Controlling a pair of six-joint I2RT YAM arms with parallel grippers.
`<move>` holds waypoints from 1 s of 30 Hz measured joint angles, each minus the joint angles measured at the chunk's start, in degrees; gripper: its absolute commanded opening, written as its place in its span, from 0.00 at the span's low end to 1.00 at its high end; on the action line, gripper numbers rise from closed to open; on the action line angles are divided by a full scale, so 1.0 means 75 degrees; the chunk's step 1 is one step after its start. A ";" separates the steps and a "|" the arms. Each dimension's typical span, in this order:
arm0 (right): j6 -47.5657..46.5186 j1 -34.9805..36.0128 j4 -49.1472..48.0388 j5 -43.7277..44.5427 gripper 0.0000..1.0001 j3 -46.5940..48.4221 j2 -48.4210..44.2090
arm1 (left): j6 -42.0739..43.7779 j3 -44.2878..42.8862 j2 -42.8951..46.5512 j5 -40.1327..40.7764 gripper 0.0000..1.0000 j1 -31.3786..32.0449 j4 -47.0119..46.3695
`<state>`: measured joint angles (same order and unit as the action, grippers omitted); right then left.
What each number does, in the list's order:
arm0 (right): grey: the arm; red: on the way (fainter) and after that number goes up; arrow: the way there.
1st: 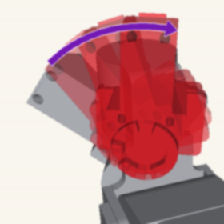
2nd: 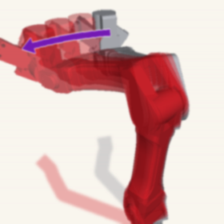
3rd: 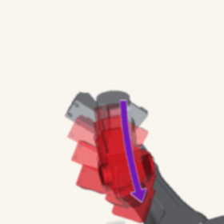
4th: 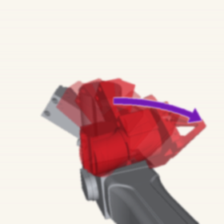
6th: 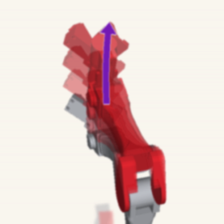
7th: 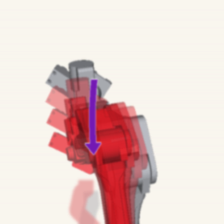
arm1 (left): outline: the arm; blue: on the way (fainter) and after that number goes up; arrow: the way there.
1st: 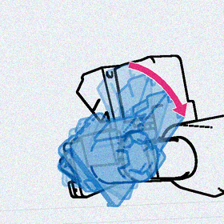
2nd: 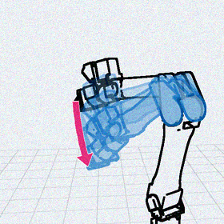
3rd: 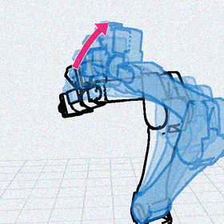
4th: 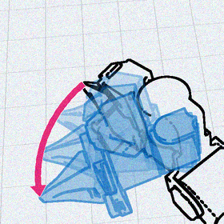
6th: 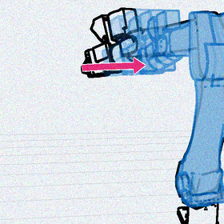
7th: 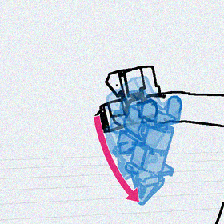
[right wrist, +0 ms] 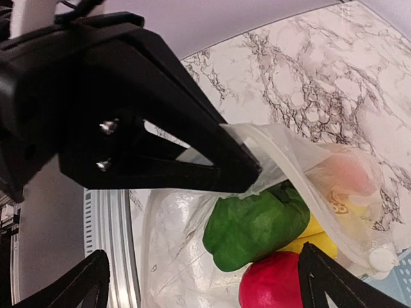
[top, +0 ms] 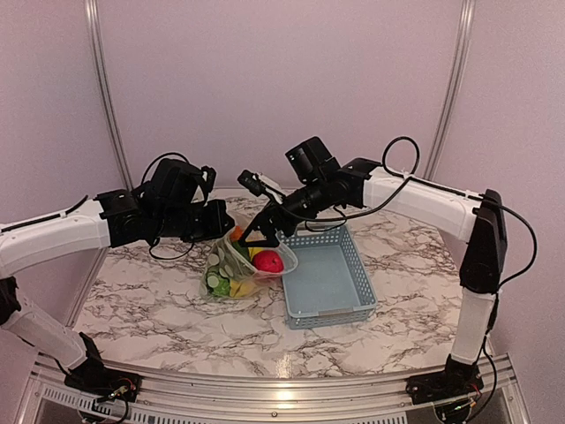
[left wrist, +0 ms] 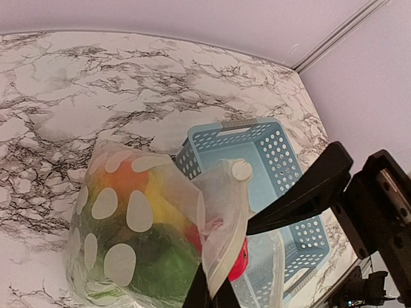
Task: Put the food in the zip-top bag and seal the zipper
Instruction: Place the fake vegetable in the zipper food storage bag, then pass from the left arm to the right
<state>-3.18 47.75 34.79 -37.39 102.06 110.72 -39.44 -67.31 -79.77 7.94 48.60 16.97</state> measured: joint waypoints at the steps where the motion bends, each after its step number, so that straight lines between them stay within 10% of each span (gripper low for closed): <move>1: -0.0102 -0.0041 0.0058 -0.0143 0.99 0.0000 -0.0160 | 0.0035 0.0000 0.0003 -0.0006 0.00 -0.0023 0.0000; 7: -0.0883 -0.0901 0.0166 -0.0647 0.99 -0.0125 -0.1166 | 0.0784 0.0000 0.0093 -0.0262 0.00 -0.0125 0.0003; 16: -0.3439 -0.2693 0.0726 -0.1798 0.52 -0.0551 -0.0962 | 0.3200 -0.0280 0.0277 -0.1728 0.00 -0.0154 0.0600; 30: -0.5971 -0.0979 0.0554 -0.1189 0.41 -0.2841 -0.1702 | 0.4782 -0.0431 0.0000 -0.2401 0.00 -0.0277 0.0988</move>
<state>-47.97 40.40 38.94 -46.30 80.75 97.95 -3.57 -70.54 -79.77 -10.07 46.52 24.38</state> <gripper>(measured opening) 0.418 0.013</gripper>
